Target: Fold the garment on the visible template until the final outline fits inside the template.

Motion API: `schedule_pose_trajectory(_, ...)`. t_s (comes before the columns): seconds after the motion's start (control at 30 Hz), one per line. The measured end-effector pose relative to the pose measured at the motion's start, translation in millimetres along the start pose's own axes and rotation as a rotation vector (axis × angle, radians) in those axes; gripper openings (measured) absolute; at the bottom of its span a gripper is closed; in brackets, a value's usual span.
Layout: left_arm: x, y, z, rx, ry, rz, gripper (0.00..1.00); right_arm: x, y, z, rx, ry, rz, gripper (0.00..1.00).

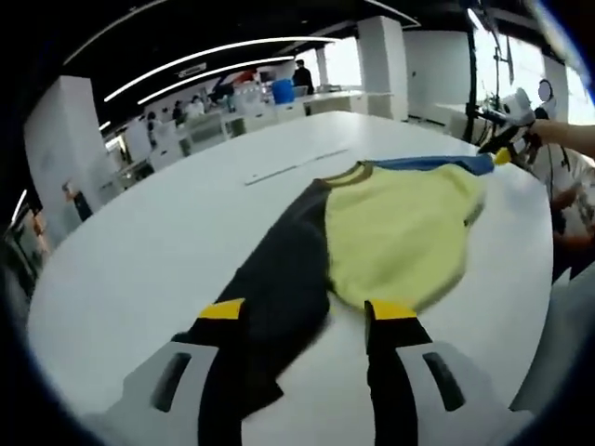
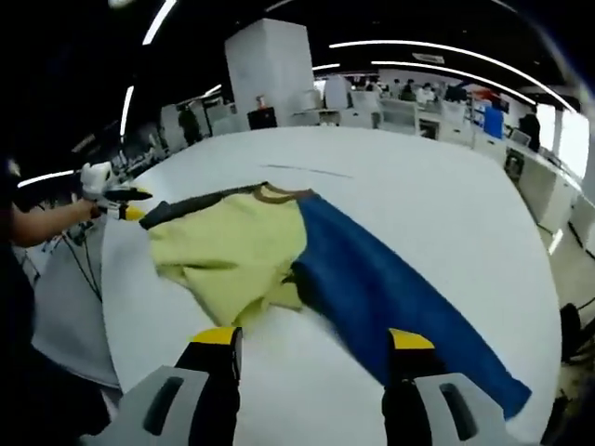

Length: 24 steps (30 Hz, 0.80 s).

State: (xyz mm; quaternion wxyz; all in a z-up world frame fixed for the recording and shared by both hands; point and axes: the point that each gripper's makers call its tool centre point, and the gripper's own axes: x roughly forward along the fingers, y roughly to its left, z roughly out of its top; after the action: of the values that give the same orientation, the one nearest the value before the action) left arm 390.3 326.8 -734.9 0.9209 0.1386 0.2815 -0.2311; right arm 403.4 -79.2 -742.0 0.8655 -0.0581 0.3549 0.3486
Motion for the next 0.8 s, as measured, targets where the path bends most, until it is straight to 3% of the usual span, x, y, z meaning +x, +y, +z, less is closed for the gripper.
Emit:
schedule_pose_trajectory(0.27,10.1,-47.3,12.4,-0.011,-0.070,-0.159,0.48,20.2,23.1,-1.2,-0.032,0.019,0.058,0.58)
schedule_pose_trajectory(0.43,17.2,-78.6,10.7,0.022,-0.057,-0.244,0.46,31.6,34.0,-4.7,-0.043,0.025,0.078,0.54)
schedule_pose_trajectory(0.63,26.8,-98.9,-3.6,0.083,-0.016,-0.287,0.42,45.8,41.4,-12.2,-0.045,0.030,0.077,0.46)
schedule_pose_trajectory(0.8,37.5,-106.6,-9.8,0.125,-0.006,-0.280,0.38,54.4,47.7,-16.0,-0.033,0.030,0.079,0.40)
